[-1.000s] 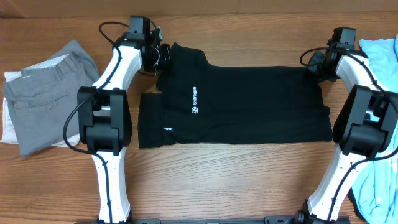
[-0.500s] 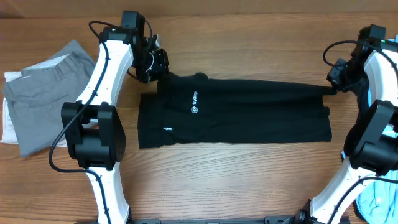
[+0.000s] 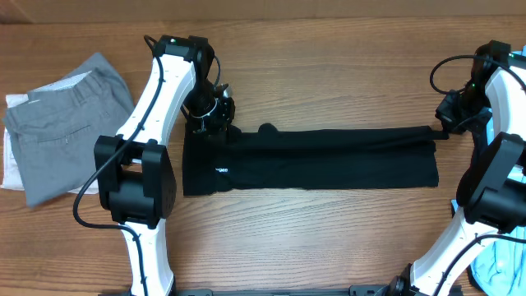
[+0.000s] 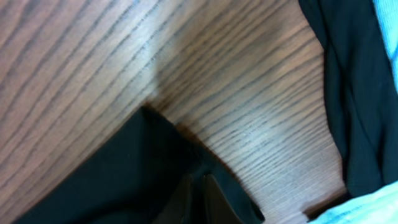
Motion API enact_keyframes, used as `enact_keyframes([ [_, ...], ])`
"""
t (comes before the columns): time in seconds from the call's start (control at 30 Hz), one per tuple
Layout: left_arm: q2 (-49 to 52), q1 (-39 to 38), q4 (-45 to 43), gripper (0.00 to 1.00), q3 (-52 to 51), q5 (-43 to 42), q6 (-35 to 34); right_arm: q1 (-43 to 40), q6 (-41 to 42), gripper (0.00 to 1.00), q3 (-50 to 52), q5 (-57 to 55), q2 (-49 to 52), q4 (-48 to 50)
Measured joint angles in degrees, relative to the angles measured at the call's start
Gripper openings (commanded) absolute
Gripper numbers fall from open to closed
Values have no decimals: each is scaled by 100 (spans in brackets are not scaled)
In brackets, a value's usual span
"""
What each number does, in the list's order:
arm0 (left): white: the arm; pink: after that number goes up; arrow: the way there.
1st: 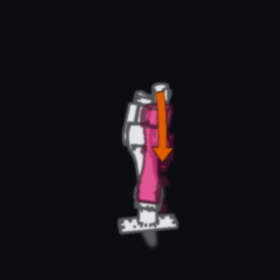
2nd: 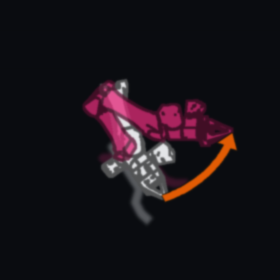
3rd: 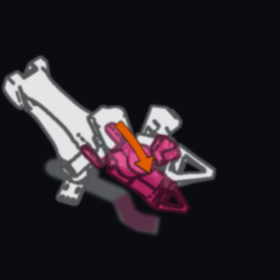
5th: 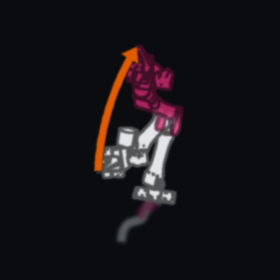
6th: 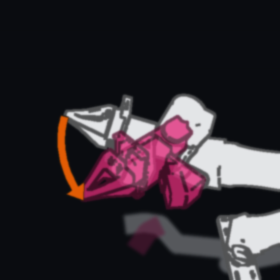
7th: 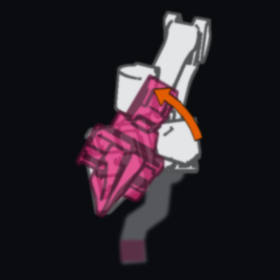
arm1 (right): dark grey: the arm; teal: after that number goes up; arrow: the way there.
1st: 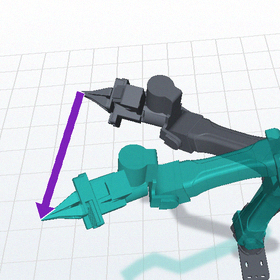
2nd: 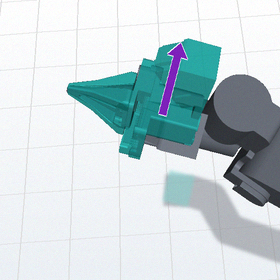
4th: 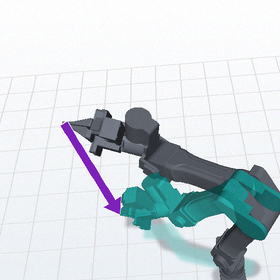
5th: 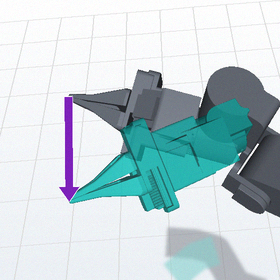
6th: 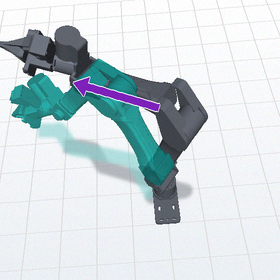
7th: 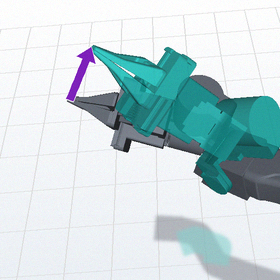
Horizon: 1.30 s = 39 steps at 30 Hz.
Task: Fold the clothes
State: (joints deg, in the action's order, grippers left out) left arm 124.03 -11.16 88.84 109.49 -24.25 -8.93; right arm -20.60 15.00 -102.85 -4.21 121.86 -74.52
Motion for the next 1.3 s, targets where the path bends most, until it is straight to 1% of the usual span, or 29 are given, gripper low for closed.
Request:
enact_keyframes([
  [0.13,-68,0,240,4,0,271,173,0,2,6,2,-57,0,-11],
  [0.33,-107,0,269,4,-142,667,186,0,2,6,11,-55,0,-48],
  [0.73,-127,0,-345,4,-1294,890,184,0,2,6,13,-52,0,-295],
  [0.83,-127,0,-385,4,-1449,955,184,0,2,6,17,-70,0,-310],
  [0.97,-129,83,-546,5,-1467,1025,120,2,7,10,33,-116,0,-367],
  [1.0,-129,122,-619,5,-1467,1043,94,0,13,13,33,-131,0,-391],
  [1.03,-129,160,-704,6,-1467,1049,50,0,20,19,35,-164,0,-426],
  [1.13,-129,190,-778,9,-1467,1182,7,-4,42,22,37,-299,0,-446],
  [1.17,-129,192,-804,17,-1467,1211,7,-11,17,22,37,-354,0,-487],
  [1.23,-129,192,-820,25,-1467,1259,0,-13,22,26,39,-398,0,-608],
  [1.27,-129,192,-822,31,-1467,1285,-15,-15,20,27,39,-420,0,-660],
  [1.3,-129,192,-826,34,-1467,1300,-24,-15,17,29,44,-431,0,-680],
])
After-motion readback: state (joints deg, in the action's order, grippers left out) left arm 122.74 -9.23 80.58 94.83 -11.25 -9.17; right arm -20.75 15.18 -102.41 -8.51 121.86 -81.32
